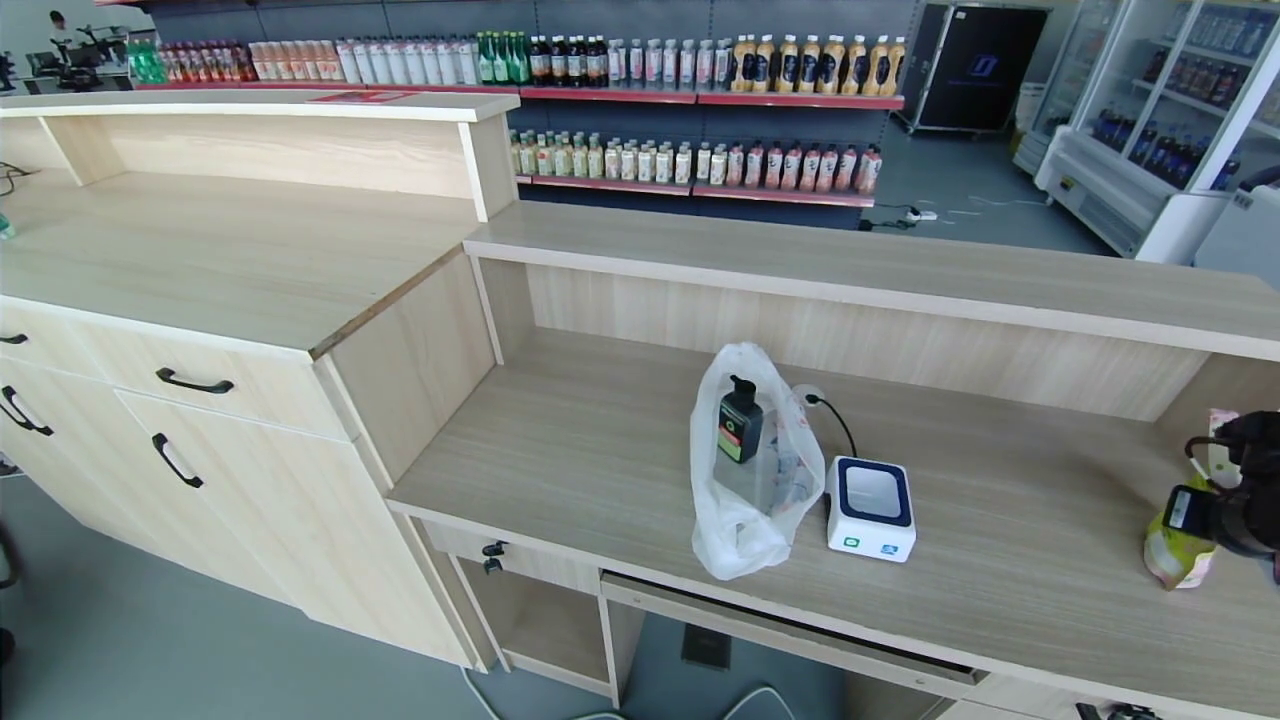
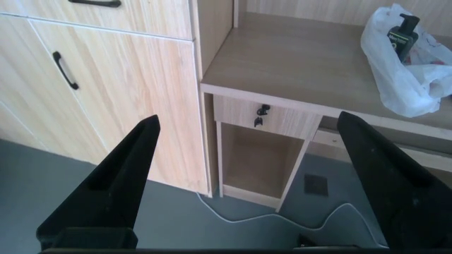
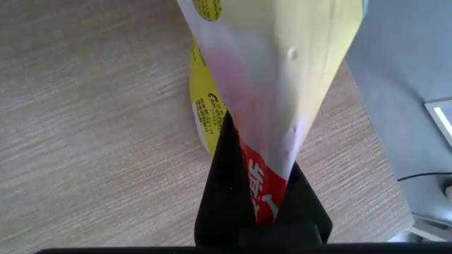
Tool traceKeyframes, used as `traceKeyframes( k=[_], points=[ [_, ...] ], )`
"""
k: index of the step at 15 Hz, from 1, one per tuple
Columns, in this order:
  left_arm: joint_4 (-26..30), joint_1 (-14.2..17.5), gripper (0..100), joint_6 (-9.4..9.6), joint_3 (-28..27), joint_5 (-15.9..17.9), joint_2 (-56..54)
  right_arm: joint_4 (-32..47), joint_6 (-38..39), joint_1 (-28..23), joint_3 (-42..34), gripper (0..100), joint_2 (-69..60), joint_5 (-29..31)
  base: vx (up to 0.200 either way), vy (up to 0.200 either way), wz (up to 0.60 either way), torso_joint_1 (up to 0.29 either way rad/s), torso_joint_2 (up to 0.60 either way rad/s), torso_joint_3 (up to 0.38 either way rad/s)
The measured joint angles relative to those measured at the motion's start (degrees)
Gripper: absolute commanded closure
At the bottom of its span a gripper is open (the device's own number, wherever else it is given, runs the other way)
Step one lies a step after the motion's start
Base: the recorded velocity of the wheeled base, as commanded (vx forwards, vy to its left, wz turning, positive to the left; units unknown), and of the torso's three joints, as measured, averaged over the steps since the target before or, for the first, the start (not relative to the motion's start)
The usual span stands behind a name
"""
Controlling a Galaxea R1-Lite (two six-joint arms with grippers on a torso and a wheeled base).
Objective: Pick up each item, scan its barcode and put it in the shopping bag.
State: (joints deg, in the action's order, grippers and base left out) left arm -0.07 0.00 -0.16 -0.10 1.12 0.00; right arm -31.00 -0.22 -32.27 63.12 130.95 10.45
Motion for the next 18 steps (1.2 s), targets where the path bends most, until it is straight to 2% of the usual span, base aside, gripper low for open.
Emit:
traceKeyframes(
  k=[3, 5, 9, 10, 12, 15, 18],
  points=[
    [0.0, 0.0, 0, 0.00, 0.0, 0.0, 0.0, -0.8, -5.5, 0.1, -5.1, 100, -6.5, -9.7, 0.000, 0.000, 0.00, 0.000, 0.00, 0.000],
    [0.0, 0.0, 0, -0.02, 0.0, 0.0, 0.0, 0.7, -9.1, 0.0, -8.4, 100, -13.9, -20.2, 0.000, 0.000, 0.00, 0.000, 0.00, 0.000],
    [0.0, 0.0, 0, 0.00, 0.0, 0.0, 0.0, 7.9, -15.8, 0.7, -13.5, 100, -32.5, -47.3, 0.000, 0.000, 0.00, 0.000, 0.00, 0.000],
    [0.0, 0.0, 0, 0.00, 0.0, 0.0, 0.0, 9.8, -16.5, 2.0, -14.2, 100, -37.1, -56.1, 0.000, 0.000, 0.00, 0.000, 0.00, 0.000],
    [0.0, 0.0, 0, 0.00, 0.0, 0.0, 0.0, 11.7, -15.9, 6.8, -15.1, 100, -44.1, -67.2, 0.000, 0.000, 0.00, 0.000, 0.00, 0.000],
    [0.0, 0.0, 0, 0.00, 0.0, 0.0, 0.0, 12.2, -11.4, 13.7, -16.5, 100, -50.9, -77.2, 0.000, 0.000, 0.00, 0.000, 0.00, 0.000],
    [0.0, 0.0, 0, 0.00, 0.0, 0.0, 0.0, 12.2, -7.8, 18.6, -18.5, 100, -55.1, -79.9, 0.000, 0.000, 0.00, 0.000, 0.00, 0.000]
  ],
)
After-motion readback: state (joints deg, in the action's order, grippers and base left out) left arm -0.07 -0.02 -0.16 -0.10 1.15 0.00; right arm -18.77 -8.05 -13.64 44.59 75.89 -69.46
